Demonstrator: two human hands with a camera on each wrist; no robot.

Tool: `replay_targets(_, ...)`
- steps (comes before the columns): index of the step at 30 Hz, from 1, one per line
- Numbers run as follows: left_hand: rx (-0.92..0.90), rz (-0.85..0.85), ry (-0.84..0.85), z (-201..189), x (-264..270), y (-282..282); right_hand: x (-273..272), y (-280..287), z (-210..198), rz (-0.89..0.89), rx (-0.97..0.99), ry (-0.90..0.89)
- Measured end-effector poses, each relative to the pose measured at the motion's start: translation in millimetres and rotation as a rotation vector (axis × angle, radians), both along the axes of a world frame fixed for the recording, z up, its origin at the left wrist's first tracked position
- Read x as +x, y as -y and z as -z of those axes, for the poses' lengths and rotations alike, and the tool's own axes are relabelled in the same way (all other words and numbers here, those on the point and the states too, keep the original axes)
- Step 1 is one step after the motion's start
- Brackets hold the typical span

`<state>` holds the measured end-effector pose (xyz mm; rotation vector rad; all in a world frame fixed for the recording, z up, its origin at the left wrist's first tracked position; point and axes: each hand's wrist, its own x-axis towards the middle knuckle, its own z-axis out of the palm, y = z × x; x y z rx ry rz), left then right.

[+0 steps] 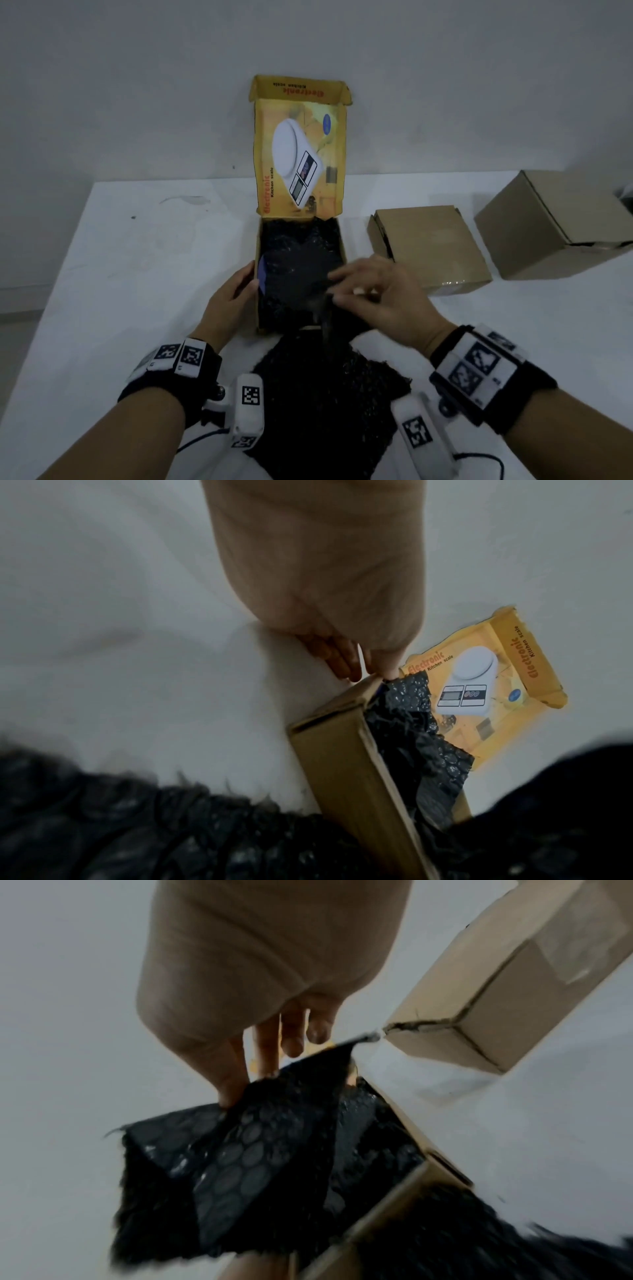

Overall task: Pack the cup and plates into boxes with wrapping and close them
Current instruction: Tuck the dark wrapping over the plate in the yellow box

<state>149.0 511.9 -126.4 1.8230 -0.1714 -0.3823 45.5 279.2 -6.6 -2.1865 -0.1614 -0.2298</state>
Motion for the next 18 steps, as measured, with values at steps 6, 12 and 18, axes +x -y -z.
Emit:
replay_targets(6,-0.011,-0.034,-0.026,-10,-5,4,36,-11,10,0.433,-0.164,0.309)
replay_targets(12,0.001,-0.06,0.0,-8,-5,5,47,-46,56,0.24,-0.513,-0.192)
replay_targets(18,0.005,-0.05,0.049,-5,-5,5,73,-47,74,-0.209,-0.938,-0.249)
